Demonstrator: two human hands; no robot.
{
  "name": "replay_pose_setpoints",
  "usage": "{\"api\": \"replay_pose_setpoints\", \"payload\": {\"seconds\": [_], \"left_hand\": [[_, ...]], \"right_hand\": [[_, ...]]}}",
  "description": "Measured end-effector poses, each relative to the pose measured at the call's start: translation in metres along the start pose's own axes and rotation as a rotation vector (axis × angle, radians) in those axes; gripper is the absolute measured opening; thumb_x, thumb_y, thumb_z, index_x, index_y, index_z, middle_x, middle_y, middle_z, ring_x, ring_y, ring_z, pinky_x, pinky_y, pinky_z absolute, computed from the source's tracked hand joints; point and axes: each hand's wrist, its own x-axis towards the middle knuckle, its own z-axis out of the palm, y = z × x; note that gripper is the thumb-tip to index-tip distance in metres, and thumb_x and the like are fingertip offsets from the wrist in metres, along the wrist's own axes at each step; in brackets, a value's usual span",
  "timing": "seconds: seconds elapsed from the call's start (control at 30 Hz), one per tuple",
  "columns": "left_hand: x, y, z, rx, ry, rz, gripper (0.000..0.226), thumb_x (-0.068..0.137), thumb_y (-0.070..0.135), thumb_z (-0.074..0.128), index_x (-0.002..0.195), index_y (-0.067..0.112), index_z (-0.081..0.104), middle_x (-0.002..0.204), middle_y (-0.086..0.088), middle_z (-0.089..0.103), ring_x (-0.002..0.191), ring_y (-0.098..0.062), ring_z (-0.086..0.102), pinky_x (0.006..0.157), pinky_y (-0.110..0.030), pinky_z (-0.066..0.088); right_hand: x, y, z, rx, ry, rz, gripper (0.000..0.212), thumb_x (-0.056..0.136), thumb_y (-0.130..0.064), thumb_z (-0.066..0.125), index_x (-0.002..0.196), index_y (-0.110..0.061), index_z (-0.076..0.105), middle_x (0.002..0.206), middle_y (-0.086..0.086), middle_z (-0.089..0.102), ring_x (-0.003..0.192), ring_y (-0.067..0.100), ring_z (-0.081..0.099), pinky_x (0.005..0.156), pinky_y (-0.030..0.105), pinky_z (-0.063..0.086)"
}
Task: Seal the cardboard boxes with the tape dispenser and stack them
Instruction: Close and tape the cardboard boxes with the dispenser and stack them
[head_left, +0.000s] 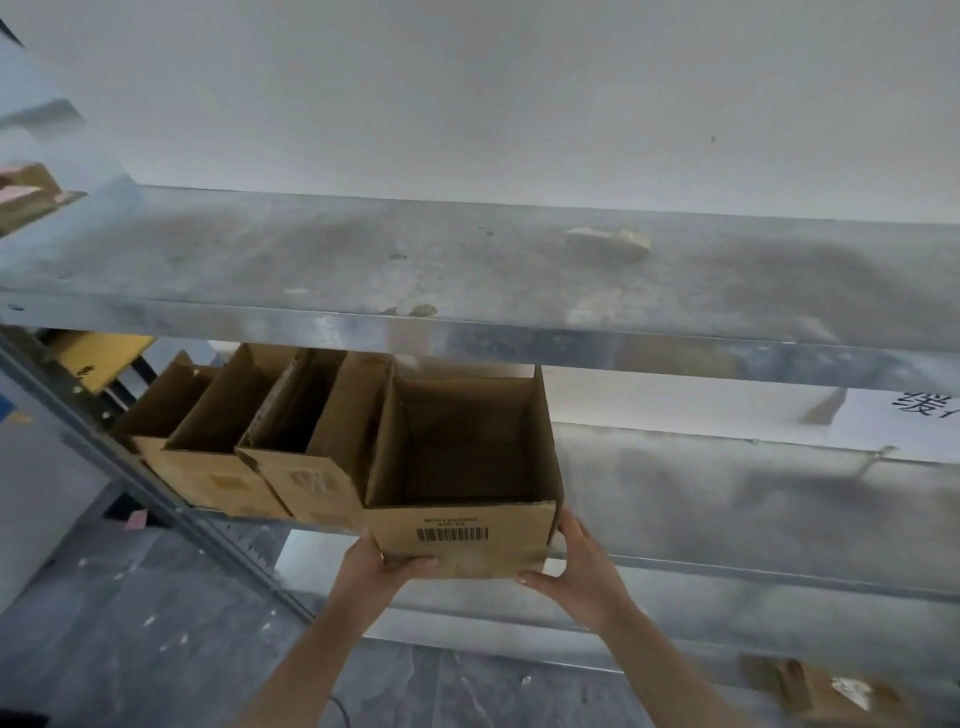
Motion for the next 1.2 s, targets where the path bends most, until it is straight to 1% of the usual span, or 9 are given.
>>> {"api": "replay_pose_setpoints", "payload": {"seconds": [0.13, 0.2, 0.3, 0.5, 0.7, 0.77, 0.97, 1.13, 1.2], "left_hand": [[-0.011, 0.007, 0.007, -0.045, -0.014, 0.03, 0.051, 0.07, 0.032, 0.082, 0.113, 0.025, 0.056, 0.106, 0.015, 0.065, 0.097, -0.005, 0.06, 0.086, -0.021, 0.053], [-0.019, 0.015, 0.009, -0.08, -0.031, 0.046, 0.047, 0.073, 0.029, 0.081, 0.112, 0.025, 0.056, 0.106, 0.013, 0.065, 0.097, -0.006, 0.06, 0.085, -0.019, 0.051], [-0.03, 0.029, 0.01, -0.095, -0.055, 0.068, 0.058, 0.063, 0.045, 0.084, 0.11, 0.025, 0.056, 0.104, 0.012, 0.066, 0.096, -0.007, 0.061, 0.086, -0.023, 0.052], [-0.045, 0.057, 0.03, 0.026, -0.153, 0.143, 0.045, 0.075, 0.024, 0.079, 0.112, 0.021, 0.055, 0.103, 0.01, 0.067, 0.098, -0.01, 0.061, 0.093, -0.028, 0.051], [-0.059, 0.102, 0.084, 0.017, -0.147, 0.184, 0.056, 0.067, 0.031, 0.085, 0.113, 0.02, 0.056, 0.103, 0.005, 0.068, 0.099, -0.012, 0.062, 0.093, -0.033, 0.051], [-0.065, 0.117, 0.109, 0.013, -0.148, 0.193, 0.047, 0.068, 0.019, 0.084, 0.108, 0.019, 0.059, 0.1, 0.004, 0.07, 0.096, -0.013, 0.064, 0.089, -0.03, 0.054], [-0.104, 0.172, 0.211, -0.047, -0.151, 0.244, 0.044, 0.07, 0.016, 0.083, 0.102, 0.032, 0.057, 0.091, 0.014, 0.071, 0.089, -0.002, 0.063, 0.069, -0.01, 0.05], [-0.137, 0.207, 0.304, -0.089, -0.156, 0.199, 0.048, 0.071, 0.027, 0.083, 0.111, 0.031, 0.057, 0.103, 0.015, 0.067, 0.096, -0.004, 0.06, 0.087, -0.021, 0.05], [-0.148, 0.222, 0.337, -0.093, -0.16, 0.194, 0.05, 0.072, 0.029, 0.082, 0.114, 0.031, 0.055, 0.104, 0.018, 0.065, 0.095, -0.001, 0.059, 0.082, -0.013, 0.048]], "right_hand": [[-0.01, -0.007, -0.007, 0.081, 0.044, -0.048, 0.098, 0.071, -0.052, 0.078, 0.148, -0.037, 0.019, 0.145, -0.014, 0.041, 0.133, 0.016, 0.044, 0.107, 0.039, 0.043], [-0.017, -0.006, -0.016, 0.081, 0.072, -0.051, 0.104, 0.066, -0.06, 0.077, 0.149, -0.04, 0.017, 0.15, -0.017, 0.035, 0.135, 0.015, 0.041, 0.11, 0.042, 0.042], [-0.031, 0.005, -0.037, 0.022, 0.091, -0.06, 0.116, 0.06, -0.072, 0.075, 0.15, -0.047, 0.005, 0.156, -0.021, 0.021, 0.14, 0.012, 0.033, 0.113, 0.044, 0.037], [-0.066, 0.036, -0.088, -0.075, 0.151, -0.058, 0.123, 0.051, -0.093, 0.059, 0.146, -0.051, -0.007, 0.161, -0.02, 0.005, 0.146, 0.015, 0.023, 0.116, 0.044, 0.03], [-0.097, 0.095, -0.143, -0.335, 0.147, -0.059, 0.119, 0.056, -0.097, 0.048, 0.14, -0.054, -0.023, 0.157, -0.021, -0.019, 0.148, 0.014, -0.017, 0.116, 0.049, -0.008], [-0.108, 0.121, -0.165, -0.416, 0.158, -0.039, 0.116, 0.058, -0.098, 0.044, 0.141, -0.052, -0.024, 0.155, -0.02, -0.024, 0.146, 0.015, -0.024, 0.113, 0.049, -0.014], [-0.142, 0.189, -0.245, -0.471, 0.166, -0.015, 0.099, 0.066, -0.095, 0.038, 0.136, -0.057, -0.021, 0.153, -0.02, -0.026, 0.144, 0.014, -0.025, 0.113, 0.048, -0.015], [-0.17, 0.237, -0.31, -0.46, 0.139, -0.037, 0.109, 0.054, -0.102, 0.022, 0.143, -0.05, -0.012, 0.154, -0.019, -0.022, 0.145, 0.012, -0.023, 0.117, 0.047, -0.012], [-0.179, 0.255, -0.331, -0.441, 0.133, -0.04, 0.123, 0.051, -0.103, 0.021, 0.151, -0.038, -0.01, 0.157, -0.017, -0.018, 0.146, 0.011, -0.021, 0.119, 0.048, -0.008]]}}
